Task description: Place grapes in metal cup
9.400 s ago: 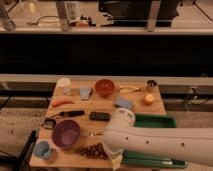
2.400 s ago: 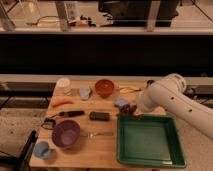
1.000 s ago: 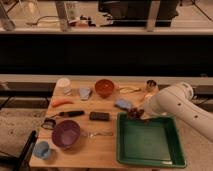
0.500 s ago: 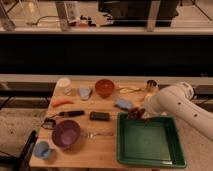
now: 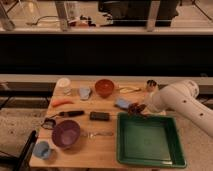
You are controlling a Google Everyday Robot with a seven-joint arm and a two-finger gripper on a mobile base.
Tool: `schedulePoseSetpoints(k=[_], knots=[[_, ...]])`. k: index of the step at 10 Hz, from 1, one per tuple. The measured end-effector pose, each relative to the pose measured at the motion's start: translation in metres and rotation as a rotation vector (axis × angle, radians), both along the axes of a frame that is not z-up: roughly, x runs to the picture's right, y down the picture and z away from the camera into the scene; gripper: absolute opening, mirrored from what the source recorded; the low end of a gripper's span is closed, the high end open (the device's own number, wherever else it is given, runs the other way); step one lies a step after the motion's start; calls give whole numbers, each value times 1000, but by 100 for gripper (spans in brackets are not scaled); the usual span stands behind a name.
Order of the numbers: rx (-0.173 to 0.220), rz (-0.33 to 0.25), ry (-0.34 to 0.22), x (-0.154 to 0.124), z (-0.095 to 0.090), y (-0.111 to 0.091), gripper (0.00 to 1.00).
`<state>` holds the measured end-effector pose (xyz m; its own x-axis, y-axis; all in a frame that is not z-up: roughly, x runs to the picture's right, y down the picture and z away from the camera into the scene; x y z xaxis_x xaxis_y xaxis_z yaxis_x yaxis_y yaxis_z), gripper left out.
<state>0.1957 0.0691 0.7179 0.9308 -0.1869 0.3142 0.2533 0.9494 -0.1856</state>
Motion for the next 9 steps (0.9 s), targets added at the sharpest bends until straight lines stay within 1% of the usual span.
schedulePoseSetpoints(k=[2, 3, 5, 6, 8, 9], knots=[[24, 2, -26, -7, 7, -29, 0], [31, 6, -36, -5, 14, -44, 0], [40, 19, -55, 7, 36, -66, 0], [48, 30, -68, 19, 49, -78, 0], [58, 51, -70, 43, 64, -93, 0], [64, 59, -67, 58, 76, -106, 0]])
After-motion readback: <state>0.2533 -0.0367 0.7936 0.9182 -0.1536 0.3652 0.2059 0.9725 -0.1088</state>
